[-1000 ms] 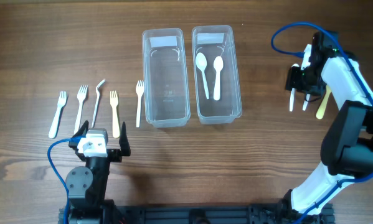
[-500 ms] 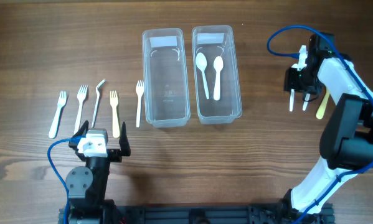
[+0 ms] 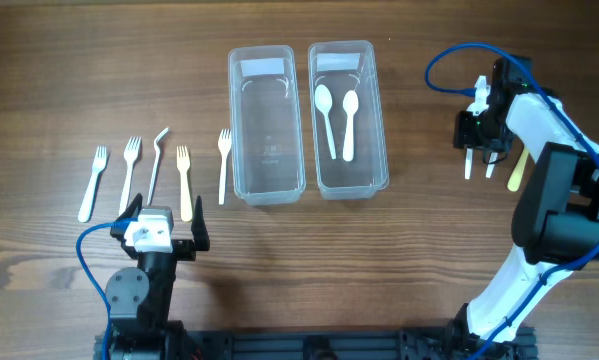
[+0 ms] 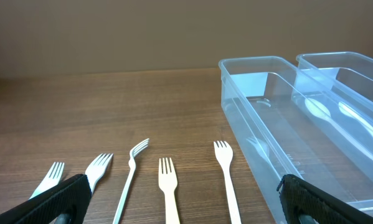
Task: Pack container
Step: 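Grasp another white spoon on the right with the right gripper, then place the white spoon into the right container and release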
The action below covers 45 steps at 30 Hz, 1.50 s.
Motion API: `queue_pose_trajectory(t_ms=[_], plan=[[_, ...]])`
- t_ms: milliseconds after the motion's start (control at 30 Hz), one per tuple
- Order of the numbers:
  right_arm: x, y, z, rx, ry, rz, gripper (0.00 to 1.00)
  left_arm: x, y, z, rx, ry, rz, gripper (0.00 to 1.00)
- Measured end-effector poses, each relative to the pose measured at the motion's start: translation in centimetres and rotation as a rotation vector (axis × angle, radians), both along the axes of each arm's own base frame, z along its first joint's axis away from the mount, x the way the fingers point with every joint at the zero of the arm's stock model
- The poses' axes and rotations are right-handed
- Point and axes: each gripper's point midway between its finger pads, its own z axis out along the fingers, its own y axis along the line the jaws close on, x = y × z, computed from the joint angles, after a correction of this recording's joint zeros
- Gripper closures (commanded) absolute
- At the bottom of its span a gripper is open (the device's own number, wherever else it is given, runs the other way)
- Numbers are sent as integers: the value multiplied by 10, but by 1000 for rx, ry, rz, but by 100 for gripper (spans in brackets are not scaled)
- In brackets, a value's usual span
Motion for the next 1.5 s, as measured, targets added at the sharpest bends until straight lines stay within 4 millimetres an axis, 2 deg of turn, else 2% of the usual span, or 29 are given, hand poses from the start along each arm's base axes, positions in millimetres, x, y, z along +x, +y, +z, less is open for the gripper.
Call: queue_pose_trajectory(t_ms=[33,67,400,500,567,633,733,800,833,900,967,1100,1200,1300,1367,1500], plan=[[0,0,0,0,-2,-5,87,0,0,0,0,0,0,0],[0,0,0,0,-2,-3,96,0,0,0,0,0,0,0],[-3,1,4,10,21,-2,96,0,0,0,0,0,0,0],[7,0,21,13,8,-8,96,0,0,0,0,0,0,0],[23,-1,44,19,-44,-9,96,0,0,0,0,0,0,0],[45,1,81,34,-139,-8,96,0,0,0,0,0,0,0],[75,9,156,53,-333,4,96,0,0,0,0,0,0,0],[85,21,204,61,-452,29,96,0,0,0,0,0,0,0],[87,32,228,67,-507,48,96,0,0,0,0,0,0,0],[84,57,257,88,-568,92,96,0,0,0,0,0,0,0],[80,88,266,121,-577,147,96,0,0,0,0,0,0,0],[73,151,249,180,-515,253,96,0,0,0,0,0,0,0],[62,196,221,206,-440,335,96,0,0,0,0,0,0,0],[50,230,192,211,-365,401,96,0,0,0,0,0,0,0],[44,243,174,212,-322,427,96,0,0,0,0,0,0,0],[32,260,122,206,-195,457,96,0,0,0,0,0,0,0]])
